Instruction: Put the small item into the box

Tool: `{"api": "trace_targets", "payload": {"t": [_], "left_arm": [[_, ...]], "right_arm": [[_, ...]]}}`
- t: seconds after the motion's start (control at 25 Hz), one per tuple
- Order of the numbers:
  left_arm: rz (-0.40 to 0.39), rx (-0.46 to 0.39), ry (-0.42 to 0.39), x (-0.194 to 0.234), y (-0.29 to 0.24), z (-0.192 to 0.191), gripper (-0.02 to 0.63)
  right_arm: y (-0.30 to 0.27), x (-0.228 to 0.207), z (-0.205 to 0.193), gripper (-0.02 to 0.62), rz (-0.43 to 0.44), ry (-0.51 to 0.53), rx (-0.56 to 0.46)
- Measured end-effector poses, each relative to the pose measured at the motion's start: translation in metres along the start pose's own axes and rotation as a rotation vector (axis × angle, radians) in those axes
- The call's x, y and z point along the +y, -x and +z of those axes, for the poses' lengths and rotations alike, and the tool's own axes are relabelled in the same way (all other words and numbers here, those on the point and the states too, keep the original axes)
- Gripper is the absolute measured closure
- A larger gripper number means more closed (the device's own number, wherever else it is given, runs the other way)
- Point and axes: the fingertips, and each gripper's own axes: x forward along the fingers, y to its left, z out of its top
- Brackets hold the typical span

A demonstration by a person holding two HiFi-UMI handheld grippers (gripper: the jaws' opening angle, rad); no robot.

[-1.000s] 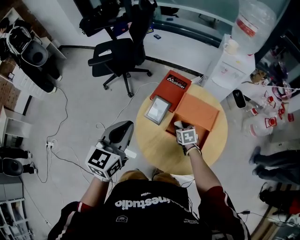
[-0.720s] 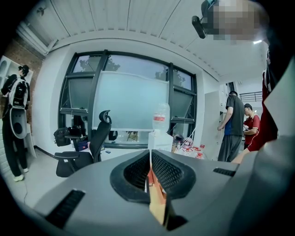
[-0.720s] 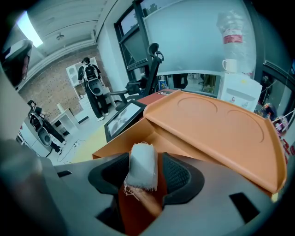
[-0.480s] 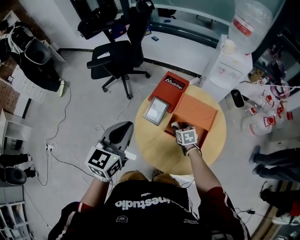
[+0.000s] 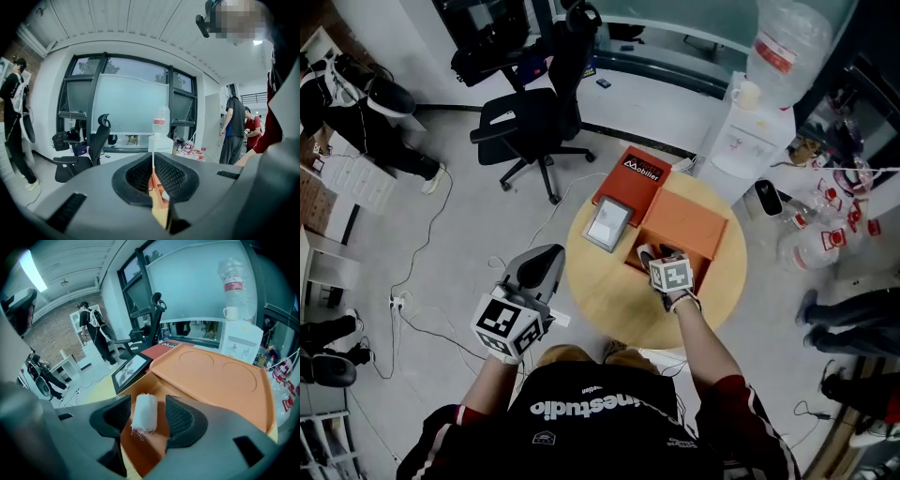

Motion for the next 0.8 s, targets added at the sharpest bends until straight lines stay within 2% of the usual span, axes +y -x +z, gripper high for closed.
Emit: {"api": "trace_targets", "payload": {"t": [0.36, 0.8], "left_arm": [[-0.029, -0.014, -0.014, -0.012, -0.005, 0.008, 0.578], [-0.117, -0.030, -0.023, -0.036, -0.020, 0.023, 0.578]], "right_arm": [[0.025, -0.010, -0.006, 0.356, -0.034, -0.042, -0.017], [0.075, -0.032, -0.021, 0.356, -0.109, -0.106, -0.060]]}}
